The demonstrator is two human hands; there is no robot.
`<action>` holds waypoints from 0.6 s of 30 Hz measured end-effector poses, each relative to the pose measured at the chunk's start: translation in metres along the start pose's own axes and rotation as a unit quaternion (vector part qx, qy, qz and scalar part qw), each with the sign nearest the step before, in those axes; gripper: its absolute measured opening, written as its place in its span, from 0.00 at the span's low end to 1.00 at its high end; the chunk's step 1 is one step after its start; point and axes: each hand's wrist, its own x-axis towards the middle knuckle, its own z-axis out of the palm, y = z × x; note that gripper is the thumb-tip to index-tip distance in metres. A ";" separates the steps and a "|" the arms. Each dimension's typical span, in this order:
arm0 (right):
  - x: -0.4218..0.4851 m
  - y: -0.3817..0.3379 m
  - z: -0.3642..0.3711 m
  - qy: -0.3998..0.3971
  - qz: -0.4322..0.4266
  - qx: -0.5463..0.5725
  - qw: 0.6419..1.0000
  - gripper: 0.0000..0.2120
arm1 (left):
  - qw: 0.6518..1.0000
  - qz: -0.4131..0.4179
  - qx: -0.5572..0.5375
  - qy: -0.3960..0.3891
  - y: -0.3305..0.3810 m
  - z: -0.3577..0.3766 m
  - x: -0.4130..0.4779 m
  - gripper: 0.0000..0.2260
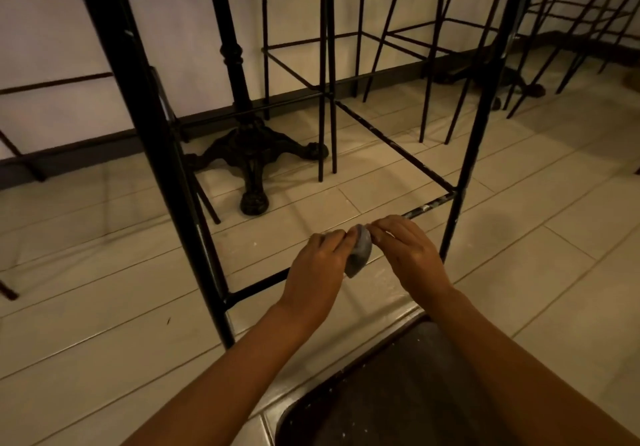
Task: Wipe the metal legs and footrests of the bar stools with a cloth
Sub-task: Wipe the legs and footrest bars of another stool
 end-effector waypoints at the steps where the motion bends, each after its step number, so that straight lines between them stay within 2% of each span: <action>1: 0.000 0.001 0.001 0.003 -0.006 0.006 1.000 0.10 | 1.000 -0.002 0.003 0.005 -0.002 -0.001 -0.004 0.32; 8: 0.002 0.002 0.003 0.023 -0.018 0.021 0.999 0.09 | 0.999 0.003 0.042 0.025 0.003 0.000 -0.002 0.31; 18: 0.005 0.002 -0.002 0.044 -0.037 0.039 0.998 0.08 | 0.997 0.008 0.045 0.057 0.000 -0.002 -0.009 0.28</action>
